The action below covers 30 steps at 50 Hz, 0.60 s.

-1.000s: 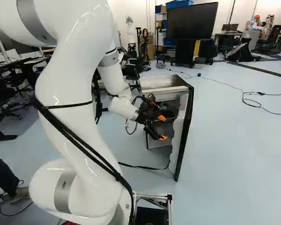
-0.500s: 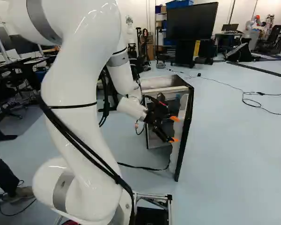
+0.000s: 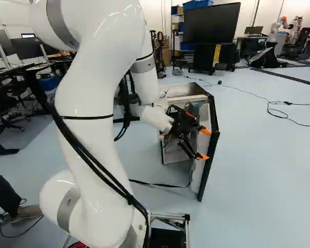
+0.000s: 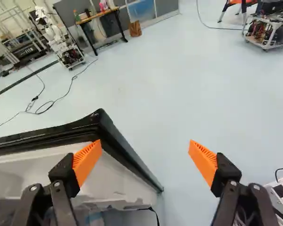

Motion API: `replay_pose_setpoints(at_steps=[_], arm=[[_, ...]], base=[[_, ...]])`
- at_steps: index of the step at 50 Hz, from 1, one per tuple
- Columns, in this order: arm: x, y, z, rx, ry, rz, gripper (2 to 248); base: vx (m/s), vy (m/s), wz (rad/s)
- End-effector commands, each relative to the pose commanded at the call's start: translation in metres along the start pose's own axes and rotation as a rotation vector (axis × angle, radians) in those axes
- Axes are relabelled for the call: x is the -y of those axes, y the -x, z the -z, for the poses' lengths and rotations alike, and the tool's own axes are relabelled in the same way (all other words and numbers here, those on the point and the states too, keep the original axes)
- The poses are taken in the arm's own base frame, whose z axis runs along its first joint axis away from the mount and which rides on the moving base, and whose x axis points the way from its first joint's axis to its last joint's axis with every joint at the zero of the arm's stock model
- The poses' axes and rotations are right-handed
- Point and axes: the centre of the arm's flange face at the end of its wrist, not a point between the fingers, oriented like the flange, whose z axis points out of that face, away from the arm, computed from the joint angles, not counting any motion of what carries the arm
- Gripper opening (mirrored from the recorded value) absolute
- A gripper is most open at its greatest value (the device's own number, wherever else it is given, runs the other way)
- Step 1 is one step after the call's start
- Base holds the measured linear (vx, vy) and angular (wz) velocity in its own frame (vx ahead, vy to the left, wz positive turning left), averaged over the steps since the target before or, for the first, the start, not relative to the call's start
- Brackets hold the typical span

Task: Open the fridge door

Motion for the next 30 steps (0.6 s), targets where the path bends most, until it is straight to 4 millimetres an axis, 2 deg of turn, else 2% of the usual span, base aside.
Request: replay_pose_setpoints(at_steps=[16, 30], arm=[[0.003, -0.020, -0.029, -0.083, 0.069, -0.047, 247], [-0.003, -0.022, -0.029, -0.087, 0.073, -0.043, 247]], base=[[0.000, 0.000, 0.000], [0.000, 0.000, 0.000]])
